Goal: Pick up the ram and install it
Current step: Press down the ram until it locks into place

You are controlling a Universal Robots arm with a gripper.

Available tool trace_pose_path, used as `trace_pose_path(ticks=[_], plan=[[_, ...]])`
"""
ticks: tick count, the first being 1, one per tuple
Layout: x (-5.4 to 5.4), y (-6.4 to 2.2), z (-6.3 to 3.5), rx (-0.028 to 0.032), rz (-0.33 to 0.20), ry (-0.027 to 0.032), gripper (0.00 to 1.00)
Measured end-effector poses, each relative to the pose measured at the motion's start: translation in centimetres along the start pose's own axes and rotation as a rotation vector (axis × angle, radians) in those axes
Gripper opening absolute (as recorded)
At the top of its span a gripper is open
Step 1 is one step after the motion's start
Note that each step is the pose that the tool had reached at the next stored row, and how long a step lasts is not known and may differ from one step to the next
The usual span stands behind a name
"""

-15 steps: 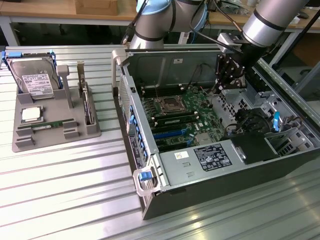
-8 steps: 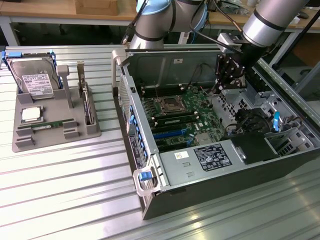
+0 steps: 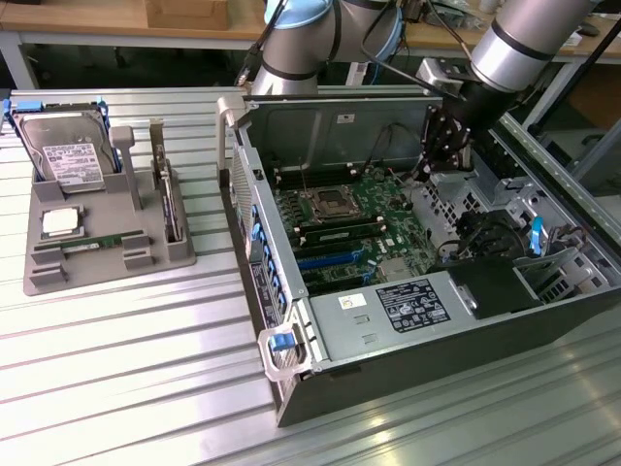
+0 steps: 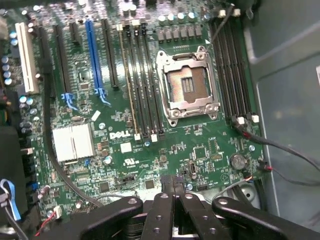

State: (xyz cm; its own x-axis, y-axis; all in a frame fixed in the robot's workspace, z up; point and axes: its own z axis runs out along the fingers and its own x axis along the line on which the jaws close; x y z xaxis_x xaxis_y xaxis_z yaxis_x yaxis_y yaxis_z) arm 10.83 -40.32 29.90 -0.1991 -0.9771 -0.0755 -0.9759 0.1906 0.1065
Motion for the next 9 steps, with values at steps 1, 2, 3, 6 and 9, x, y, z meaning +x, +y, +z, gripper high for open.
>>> trace_pose_path(ticks=[1, 2, 3, 6, 9], plan=[[0.00, 0.00, 0.01, 0.0013, 0.015, -0.0010, 0.11], [0.00, 0.00, 0.02, 0.0026, 0.032, -0.0022, 0.11], [0.00, -0.01, 0.05, 0.0054, 0.066, -0.0047, 0.11], [0.01, -0.01, 0.09, 0.0116, 0.139, -0.0098, 0.11], [0.02, -0.02, 0.18, 0.0190, 0.231, -0.0174, 0.11]])
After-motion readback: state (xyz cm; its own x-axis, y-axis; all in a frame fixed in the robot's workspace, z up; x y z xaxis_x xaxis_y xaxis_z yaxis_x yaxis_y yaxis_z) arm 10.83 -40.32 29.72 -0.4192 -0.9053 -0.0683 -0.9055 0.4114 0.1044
